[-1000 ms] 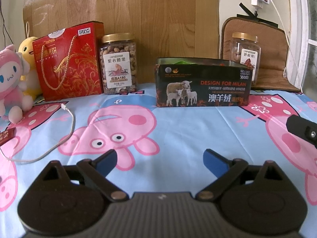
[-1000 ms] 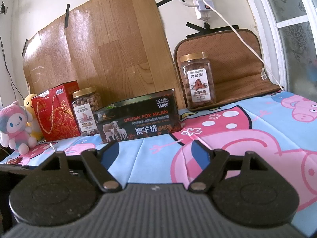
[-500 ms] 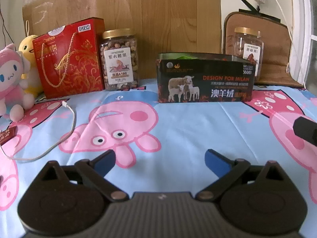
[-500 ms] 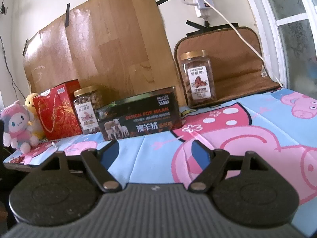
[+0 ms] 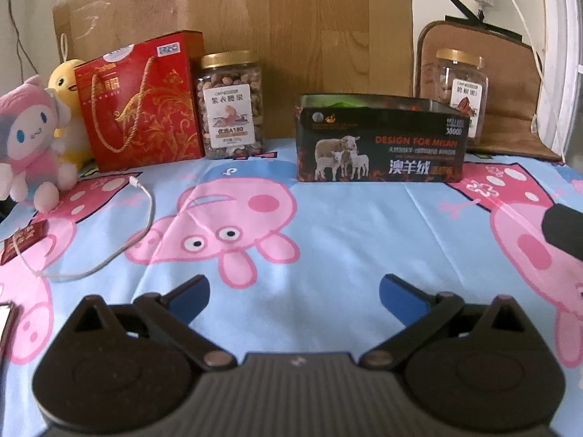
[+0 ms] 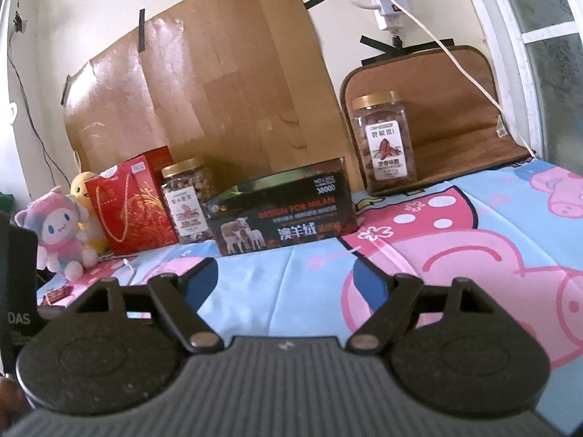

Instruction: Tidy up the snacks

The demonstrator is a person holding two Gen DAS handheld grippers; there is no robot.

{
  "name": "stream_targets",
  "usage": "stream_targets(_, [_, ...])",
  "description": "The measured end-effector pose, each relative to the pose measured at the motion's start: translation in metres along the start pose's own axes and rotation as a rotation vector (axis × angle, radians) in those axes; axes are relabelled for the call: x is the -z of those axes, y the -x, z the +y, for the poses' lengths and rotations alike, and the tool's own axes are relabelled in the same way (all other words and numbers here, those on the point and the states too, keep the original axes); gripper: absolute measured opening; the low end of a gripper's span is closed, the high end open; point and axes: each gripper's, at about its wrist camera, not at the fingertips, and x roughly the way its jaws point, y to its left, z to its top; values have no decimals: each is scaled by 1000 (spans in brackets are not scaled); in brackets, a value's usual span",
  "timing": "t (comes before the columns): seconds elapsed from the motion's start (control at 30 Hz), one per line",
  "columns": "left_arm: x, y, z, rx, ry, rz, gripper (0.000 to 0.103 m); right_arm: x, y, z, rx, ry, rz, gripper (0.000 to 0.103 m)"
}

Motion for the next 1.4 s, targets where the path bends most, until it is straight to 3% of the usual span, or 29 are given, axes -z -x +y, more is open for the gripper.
stream_targets(0.3, [-13, 32, 0, -37, 24, -52, 103, -14, 16, 1, -25, -40, -29, 95])
stream_targets(0.53, [-17, 43, -3, -59, 23, -34, 103, -20, 28, 7, -46, -58, -38, 103])
stream_targets(0.8, [-18, 52, -5, -35, 23, -22, 103, -21, 32, 11, -43, -61, -30, 103])
stream_targets(1.4, [-13, 54, -11, -92, -22, -41, 103, -18, 30, 5, -44, -97, -14, 103])
